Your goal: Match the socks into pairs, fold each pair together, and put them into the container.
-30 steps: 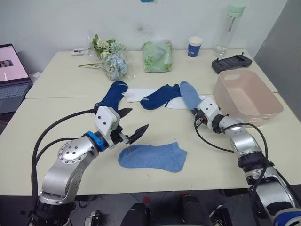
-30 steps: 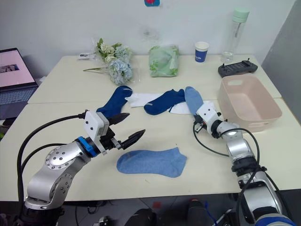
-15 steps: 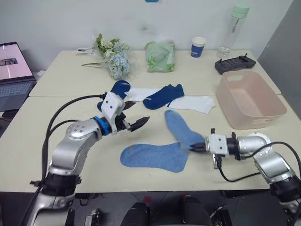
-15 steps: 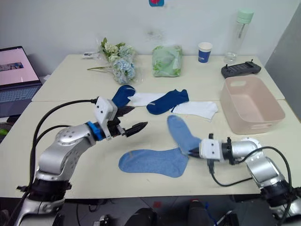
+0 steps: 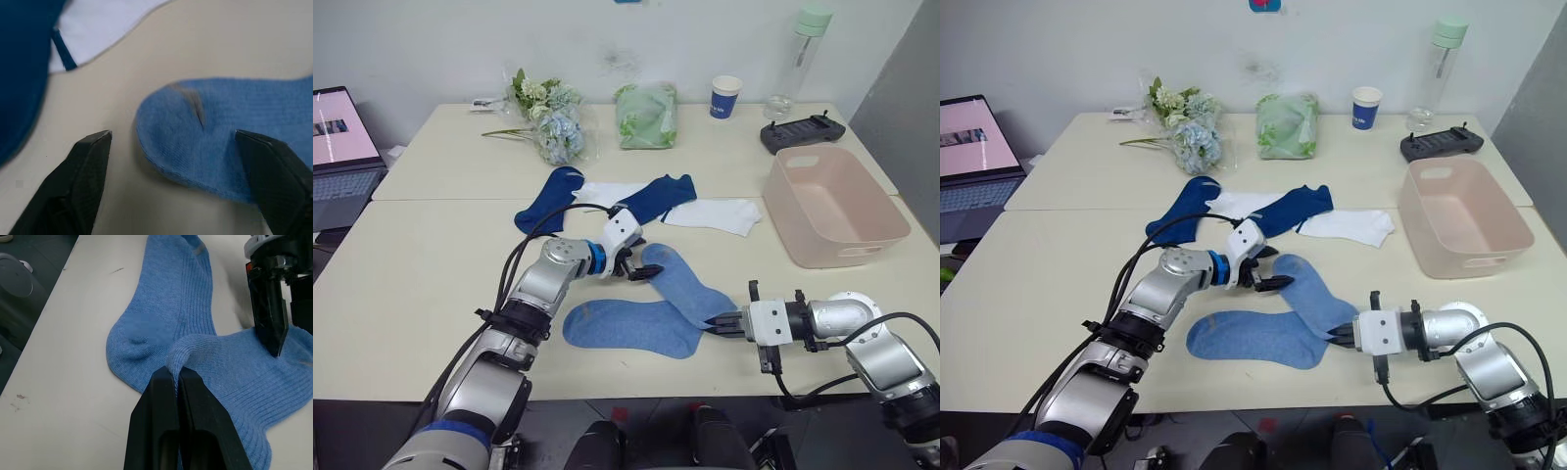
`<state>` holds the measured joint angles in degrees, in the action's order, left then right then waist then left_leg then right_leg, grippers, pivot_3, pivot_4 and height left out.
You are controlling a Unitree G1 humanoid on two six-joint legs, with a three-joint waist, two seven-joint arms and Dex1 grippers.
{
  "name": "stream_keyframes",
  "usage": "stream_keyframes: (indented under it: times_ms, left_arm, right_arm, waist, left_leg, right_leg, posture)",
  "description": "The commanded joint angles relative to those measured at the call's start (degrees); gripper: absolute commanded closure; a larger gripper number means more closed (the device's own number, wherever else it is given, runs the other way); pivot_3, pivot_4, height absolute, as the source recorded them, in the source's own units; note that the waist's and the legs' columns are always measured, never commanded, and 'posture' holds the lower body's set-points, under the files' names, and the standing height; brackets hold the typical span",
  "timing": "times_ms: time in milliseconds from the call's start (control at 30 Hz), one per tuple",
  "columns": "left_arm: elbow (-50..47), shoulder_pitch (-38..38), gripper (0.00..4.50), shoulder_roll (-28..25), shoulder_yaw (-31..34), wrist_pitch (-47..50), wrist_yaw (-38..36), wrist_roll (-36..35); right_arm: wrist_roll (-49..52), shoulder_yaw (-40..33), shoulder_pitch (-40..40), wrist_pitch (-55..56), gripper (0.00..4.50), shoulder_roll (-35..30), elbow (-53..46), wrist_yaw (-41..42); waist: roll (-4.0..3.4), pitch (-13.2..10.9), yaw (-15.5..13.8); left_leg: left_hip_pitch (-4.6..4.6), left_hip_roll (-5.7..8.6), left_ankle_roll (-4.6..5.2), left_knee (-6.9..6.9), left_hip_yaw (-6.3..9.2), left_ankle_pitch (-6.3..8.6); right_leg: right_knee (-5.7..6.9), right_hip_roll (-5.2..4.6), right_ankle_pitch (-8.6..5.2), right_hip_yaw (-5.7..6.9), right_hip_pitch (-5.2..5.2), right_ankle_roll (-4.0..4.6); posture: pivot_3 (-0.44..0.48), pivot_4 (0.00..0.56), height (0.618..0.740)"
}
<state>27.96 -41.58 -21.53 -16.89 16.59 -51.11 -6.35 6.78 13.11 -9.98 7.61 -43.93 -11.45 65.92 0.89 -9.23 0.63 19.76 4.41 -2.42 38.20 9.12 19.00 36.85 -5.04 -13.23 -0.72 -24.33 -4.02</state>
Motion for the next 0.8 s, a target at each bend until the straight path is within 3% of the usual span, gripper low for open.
stream_keyframes:
  times_ms: [33,300,500,767,800]
  left_arm:
    - [0.3,-1.2,1.87,-0.4,1.2,-1.7,-0.9,1.0]
    - [-3.1,-0.5,4.41,0.0,5.2,1.7,0.5,-1.0]
    - [-13.9,4.5,4.48,-1.3,9.7,7.9,5.6,-1.6]
    - [-35.6,18.0,4.48,-2.1,15.6,21.5,14.9,-3.0]
    - [-38.2,20.2,4.49,-1.4,16.5,21.9,17.0,-2.8]
  right_arm:
    - [-0.1,-0.2,0.2,0.2,4.5,0.1,-2.6,-0.7]
    - [-2.7,-0.3,-0.9,2.9,4.5,0.0,0.3,-1.4]
    - [-5.8,0.2,-6.0,7.1,4.5,1.1,7.5,-2.9]
    - [-9.1,2.8,-14.5,14.7,4.5,4.8,23.1,-2.9]
    - [-9.2,3.0,-15.4,15.0,4.26,5.8,24.8,-3.3]
  waist:
    - [0.0,0.0,-0.1]
    - [0.0,0.0,-0.1]
    - [0.0,0.0,0.2]
    - [-0.01,0.0,0.9]
    - [-0.01,0.0,0.9]
  left_leg:
    - [0.0,0.02,0.0,0.02,0.02,0.0]
    - [0.0,0.02,0.0,0.1,0.03,0.0]
    - [-0.01,0.0,0.0,0.11,0.06,0.0]
    - [-0.01,-0.07,0.0,0.11,0.1,0.0]
    - [-0.01,-0.07,0.0,0.11,0.1,0.0]
  right_leg:
    - [0.0,-0.01,0.0,-0.03,0.01,0.0]
    - [0.02,-0.01,0.01,-0.01,0.03,-0.02]
    - [0.05,-0.01,0.01,-0.03,0.02,-0.02]
    - [0.06,-0.01,0.02,-0.06,0.01,0.0]
    - [0.06,-0.02,0.02,-0.07,0.0,0.0]
  posture:
    - [0.0,0.15,0.74]
    - [0.0,0.15,0.74]
    - [0.0,0.15,0.74]
    - [0.0,0.15,0.74]
    - [0.0,0.15,0.74]
